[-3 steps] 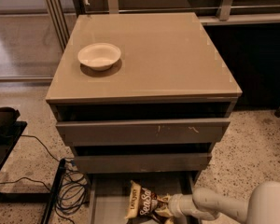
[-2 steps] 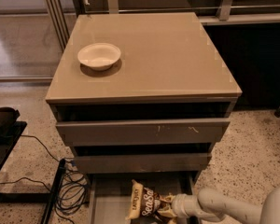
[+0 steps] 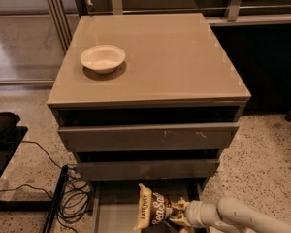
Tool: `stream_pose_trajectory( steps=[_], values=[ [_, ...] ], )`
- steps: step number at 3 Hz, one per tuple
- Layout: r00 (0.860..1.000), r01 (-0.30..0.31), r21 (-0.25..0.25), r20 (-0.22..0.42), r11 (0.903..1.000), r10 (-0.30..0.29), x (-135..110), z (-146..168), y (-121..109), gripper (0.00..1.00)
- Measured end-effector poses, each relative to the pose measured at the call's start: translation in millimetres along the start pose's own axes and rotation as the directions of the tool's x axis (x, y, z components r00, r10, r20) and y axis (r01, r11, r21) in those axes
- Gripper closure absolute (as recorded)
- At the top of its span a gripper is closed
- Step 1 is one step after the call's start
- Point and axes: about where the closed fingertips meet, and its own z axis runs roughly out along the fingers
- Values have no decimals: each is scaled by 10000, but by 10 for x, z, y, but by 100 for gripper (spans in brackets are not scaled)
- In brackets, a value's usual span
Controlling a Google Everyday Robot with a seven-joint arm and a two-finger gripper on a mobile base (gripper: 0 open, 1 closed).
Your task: Pick brown chip bag from bottom drawer and place on counter
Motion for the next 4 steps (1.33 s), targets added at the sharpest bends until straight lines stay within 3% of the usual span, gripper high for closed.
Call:
stream_pose_trajectory(
  steps=[1,2,3,4],
  values=[
    [9981,599,300,101,9978,-602,-391,-421,-32,100],
    [9908,1350,920,-148,9866,-1342,-883,-1052,-112,100],
    [9815,1904,1118,-414,9753,-1869,-1315,-1487,-167,100],
    [9633,2655,1302,-763,9553,-2574,-1874,-1992,-216,100]
  ],
)
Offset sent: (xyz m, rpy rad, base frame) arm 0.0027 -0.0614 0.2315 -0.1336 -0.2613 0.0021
